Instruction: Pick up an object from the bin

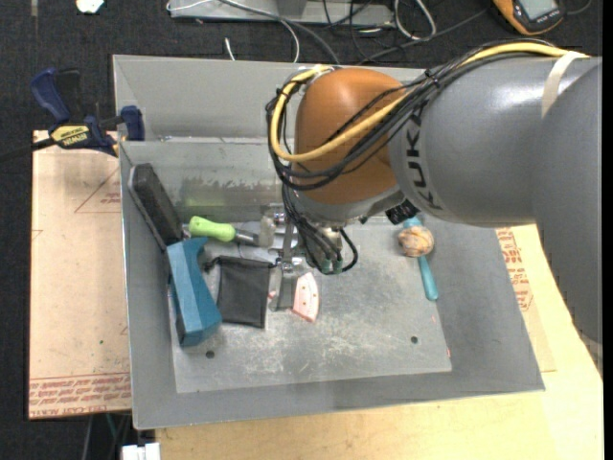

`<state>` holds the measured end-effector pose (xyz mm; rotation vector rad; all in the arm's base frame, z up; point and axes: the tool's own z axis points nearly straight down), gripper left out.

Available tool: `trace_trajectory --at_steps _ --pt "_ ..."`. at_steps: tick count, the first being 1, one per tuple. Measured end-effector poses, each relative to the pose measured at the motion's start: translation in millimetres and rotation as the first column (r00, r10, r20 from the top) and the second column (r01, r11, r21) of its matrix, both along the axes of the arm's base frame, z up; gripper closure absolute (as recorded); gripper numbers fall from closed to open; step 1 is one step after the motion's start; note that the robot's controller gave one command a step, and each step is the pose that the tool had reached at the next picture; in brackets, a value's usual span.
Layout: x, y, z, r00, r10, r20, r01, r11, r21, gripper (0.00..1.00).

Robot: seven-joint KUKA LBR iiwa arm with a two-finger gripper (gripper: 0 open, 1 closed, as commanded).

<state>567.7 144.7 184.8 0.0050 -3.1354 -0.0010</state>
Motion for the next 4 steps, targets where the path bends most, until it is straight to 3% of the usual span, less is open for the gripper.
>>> trace_trajectory --at_steps 3,4 --pt "6.1 -1.4 12.5 0.999 -0.031 0.007 0.031 1.000 0.003 0.00" --pt "7.9 -2.1 -10.7 0.998 -0.066 0.008 0.066 0.998 0.004 0.00"
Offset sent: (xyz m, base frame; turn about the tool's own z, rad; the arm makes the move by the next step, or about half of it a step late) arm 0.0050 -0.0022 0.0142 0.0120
